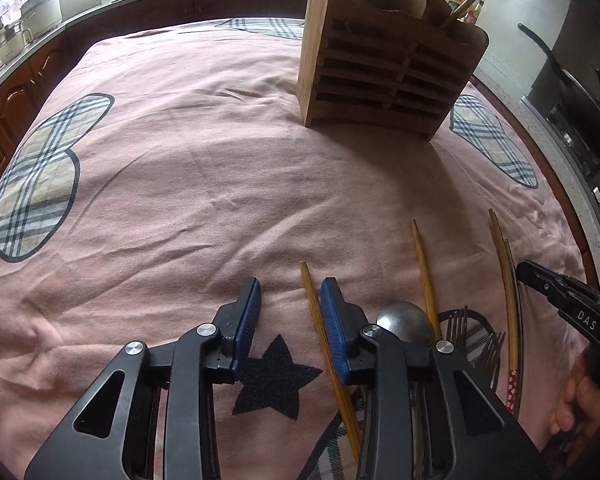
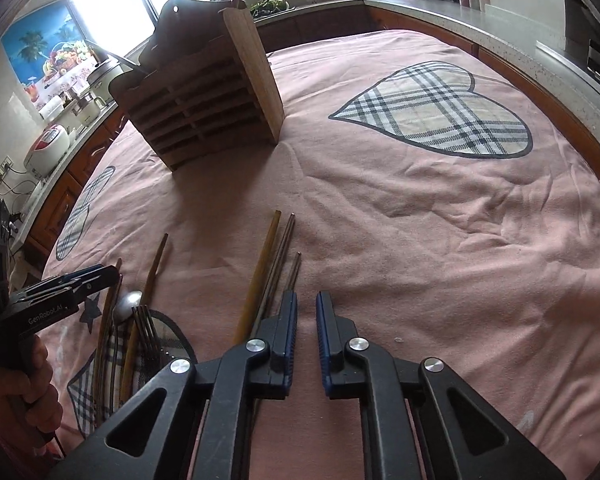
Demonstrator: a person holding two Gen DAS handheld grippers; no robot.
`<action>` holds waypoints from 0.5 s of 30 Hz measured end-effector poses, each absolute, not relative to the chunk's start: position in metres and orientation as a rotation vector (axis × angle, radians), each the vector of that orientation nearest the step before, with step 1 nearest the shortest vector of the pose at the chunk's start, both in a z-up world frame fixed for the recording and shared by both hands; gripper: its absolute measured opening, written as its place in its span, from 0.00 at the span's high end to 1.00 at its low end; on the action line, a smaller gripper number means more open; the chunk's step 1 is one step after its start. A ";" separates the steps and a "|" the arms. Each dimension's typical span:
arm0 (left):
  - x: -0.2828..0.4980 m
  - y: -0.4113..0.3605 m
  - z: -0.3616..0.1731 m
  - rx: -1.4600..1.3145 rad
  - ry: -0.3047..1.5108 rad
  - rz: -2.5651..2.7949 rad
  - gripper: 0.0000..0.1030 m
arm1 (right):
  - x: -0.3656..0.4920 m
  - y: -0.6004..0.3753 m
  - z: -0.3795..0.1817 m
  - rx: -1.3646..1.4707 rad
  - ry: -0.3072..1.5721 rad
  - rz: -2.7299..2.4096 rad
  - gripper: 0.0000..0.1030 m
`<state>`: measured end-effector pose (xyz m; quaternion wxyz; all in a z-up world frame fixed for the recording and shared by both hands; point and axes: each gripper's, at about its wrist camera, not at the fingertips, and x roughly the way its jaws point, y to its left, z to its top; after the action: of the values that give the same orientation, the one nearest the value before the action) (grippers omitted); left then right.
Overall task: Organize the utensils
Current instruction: 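Close the left tool on a wooden chopstick while the right tool grasps a metal chopstick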
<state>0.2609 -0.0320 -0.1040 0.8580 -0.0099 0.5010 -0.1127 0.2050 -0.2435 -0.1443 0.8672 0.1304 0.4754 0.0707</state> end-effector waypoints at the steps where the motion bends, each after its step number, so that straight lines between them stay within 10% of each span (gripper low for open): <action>1: 0.261 -0.031 -0.104 -0.020 1.057 -0.240 0.72 | 0.205 -0.245 -0.145 0.284 0.998 0.150 0.94; 15: 0.262 -0.037 -0.105 0.033 1.059 -0.250 0.72 | 0.221 -0.227 -0.144 0.224 1.019 0.158 0.91</action>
<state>0.2616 -0.0368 -0.1047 0.8556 0.0156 0.5036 -0.1188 0.2215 -0.2266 -0.1443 0.8640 0.1067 0.4862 0.0753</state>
